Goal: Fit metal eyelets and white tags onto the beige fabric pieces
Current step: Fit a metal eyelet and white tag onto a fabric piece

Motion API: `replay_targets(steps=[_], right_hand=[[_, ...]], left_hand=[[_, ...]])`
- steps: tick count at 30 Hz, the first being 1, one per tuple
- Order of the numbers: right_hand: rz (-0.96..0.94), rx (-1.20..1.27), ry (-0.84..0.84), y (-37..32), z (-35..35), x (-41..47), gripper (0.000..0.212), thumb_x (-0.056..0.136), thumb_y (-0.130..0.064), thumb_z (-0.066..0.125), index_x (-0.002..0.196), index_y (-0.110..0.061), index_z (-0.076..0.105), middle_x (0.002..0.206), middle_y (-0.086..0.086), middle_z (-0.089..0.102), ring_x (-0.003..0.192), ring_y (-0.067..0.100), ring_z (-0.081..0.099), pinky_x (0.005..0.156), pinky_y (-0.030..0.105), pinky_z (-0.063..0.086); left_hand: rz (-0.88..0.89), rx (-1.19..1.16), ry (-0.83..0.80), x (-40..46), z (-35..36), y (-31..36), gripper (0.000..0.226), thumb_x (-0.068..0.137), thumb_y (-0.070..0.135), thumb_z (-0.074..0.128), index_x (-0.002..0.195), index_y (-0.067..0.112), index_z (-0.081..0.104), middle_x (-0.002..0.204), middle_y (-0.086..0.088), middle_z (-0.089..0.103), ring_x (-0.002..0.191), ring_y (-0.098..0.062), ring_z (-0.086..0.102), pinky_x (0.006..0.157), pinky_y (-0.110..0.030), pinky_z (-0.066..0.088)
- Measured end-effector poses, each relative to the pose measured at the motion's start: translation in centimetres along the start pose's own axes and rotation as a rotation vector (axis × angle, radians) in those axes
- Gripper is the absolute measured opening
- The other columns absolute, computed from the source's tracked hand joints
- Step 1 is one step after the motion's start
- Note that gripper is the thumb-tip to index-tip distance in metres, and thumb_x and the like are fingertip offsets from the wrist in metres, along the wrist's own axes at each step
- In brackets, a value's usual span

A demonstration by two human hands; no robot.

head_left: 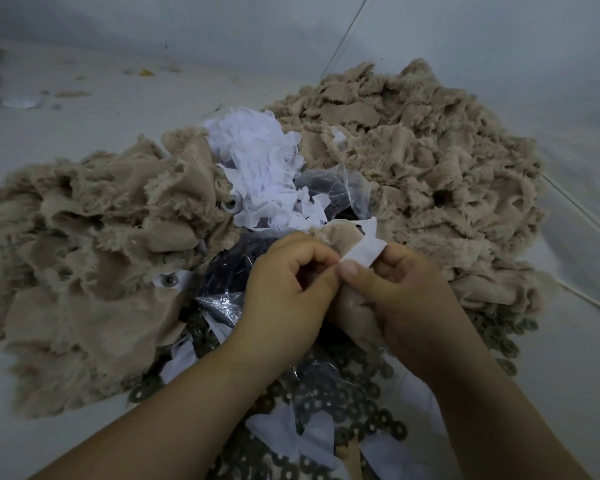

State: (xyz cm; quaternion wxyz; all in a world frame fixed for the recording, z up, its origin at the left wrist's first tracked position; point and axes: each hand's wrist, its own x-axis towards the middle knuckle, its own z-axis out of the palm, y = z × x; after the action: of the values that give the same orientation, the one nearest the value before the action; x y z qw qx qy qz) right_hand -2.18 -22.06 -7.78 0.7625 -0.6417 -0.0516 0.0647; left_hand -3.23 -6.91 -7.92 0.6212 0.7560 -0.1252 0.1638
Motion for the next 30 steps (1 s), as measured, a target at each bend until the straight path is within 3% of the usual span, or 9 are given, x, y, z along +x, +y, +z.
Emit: replay_targets(steps=[2,5,7,11,15,19,23,27,30], right_hand=[[0.042,-0.014,-0.031,0.0,-0.2,0.0,0.050,0.070,-0.024,0.083,0.111,-0.001,0.068,0.104,0.023,0.073,0.101,0.039,0.070,0.088,0.046,0.058],[0.068,-0.019,-0.045,0.2,-0.3,0.2,0.021,0.077,-0.023,0.072,0.095,-0.012,0.077,0.097,0.019,0.075,0.088,0.030,0.073,0.075,0.035,0.061],[0.105,0.057,-0.029,0.2,-0.3,0.3,0.018,0.088,-0.022,0.062,0.090,-0.015,0.079,0.091,0.015,0.076,0.081,0.022,0.073,0.066,0.027,0.058],[0.109,0.172,-0.002,0.1,-0.1,0.5,0.031,0.100,-0.023,0.048,0.114,-0.007,0.071,0.110,0.017,0.073,0.104,0.029,0.071,0.087,0.037,0.058],[0.042,-0.004,0.085,0.5,0.1,0.5,0.031,0.106,-0.021,0.041,0.117,-0.014,0.069,0.113,0.009,0.074,0.110,0.026,0.068,0.101,0.046,0.050],[0.034,0.002,0.077,0.9,0.4,0.4,0.032,0.105,-0.018,0.042,0.108,-0.019,0.073,0.108,0.009,0.075,0.104,0.025,0.071,0.087,0.038,0.054],[0.038,0.012,0.053,0.9,0.6,0.5,0.031,0.105,-0.015,0.044,0.110,-0.022,0.073,0.110,0.005,0.075,0.107,0.022,0.070,0.088,0.033,0.056],[0.042,0.038,0.076,0.8,0.7,0.6,0.028,0.103,-0.013,0.046,0.109,-0.017,0.072,0.106,0.006,0.076,0.099,0.021,0.073,0.078,0.025,0.058],[0.043,0.033,0.115,0.4,0.7,0.3,0.034,0.102,-0.028,0.048,0.094,-0.017,0.078,0.099,0.010,0.077,0.093,0.025,0.073,0.078,0.033,0.059]], left_hand=[[-0.095,-0.079,-0.022,0.3,-0.4,-0.1,0.015,0.091,0.005,0.067,0.079,0.013,0.066,0.077,0.001,0.061,0.069,-0.009,0.055,0.065,-0.028,0.047],[-0.164,-0.143,-0.051,0.6,-0.9,-0.3,0.020,0.094,0.008,0.063,0.077,0.019,0.063,0.072,0.004,0.060,0.062,-0.009,0.053,0.058,-0.027,0.046],[-0.150,-0.140,-0.076,0.9,-1.1,-0.5,0.021,0.093,0.006,0.064,0.076,0.019,0.064,0.078,0.002,0.060,0.064,-0.011,0.053,0.058,-0.027,0.046],[-0.156,-0.178,-0.085,1.2,-1.5,-0.6,0.017,0.088,0.006,0.070,0.075,0.017,0.071,0.078,0.001,0.066,0.063,-0.009,0.057,0.058,-0.021,0.047],[-0.179,-0.199,-0.075,1.3,-1.4,-0.7,0.018,0.087,0.007,0.072,0.076,0.021,0.074,0.070,0.006,0.068,0.063,-0.007,0.059,0.059,-0.021,0.049],[-0.155,-0.242,-0.082,1.1,-1.0,-0.6,0.015,0.086,0.005,0.072,0.077,0.017,0.074,0.072,-0.008,0.069,0.064,-0.015,0.059,0.059,-0.027,0.052],[-0.177,-0.258,-0.112,1.1,-1.1,-0.7,0.013,0.086,0.005,0.072,0.077,0.014,0.074,0.077,-0.019,0.068,0.065,-0.022,0.059,0.060,-0.032,0.052],[-0.205,-0.213,-0.055,1.2,-1.1,-0.8,0.018,0.086,0.003,0.072,0.076,0.017,0.076,0.072,-0.007,0.072,0.065,-0.018,0.063,0.063,-0.031,0.056],[-0.191,-0.148,-0.025,1.2,-1.2,-0.8,0.021,0.085,0.002,0.073,0.073,0.019,0.075,0.062,0.001,0.069,0.057,-0.011,0.061,0.056,-0.027,0.052]])
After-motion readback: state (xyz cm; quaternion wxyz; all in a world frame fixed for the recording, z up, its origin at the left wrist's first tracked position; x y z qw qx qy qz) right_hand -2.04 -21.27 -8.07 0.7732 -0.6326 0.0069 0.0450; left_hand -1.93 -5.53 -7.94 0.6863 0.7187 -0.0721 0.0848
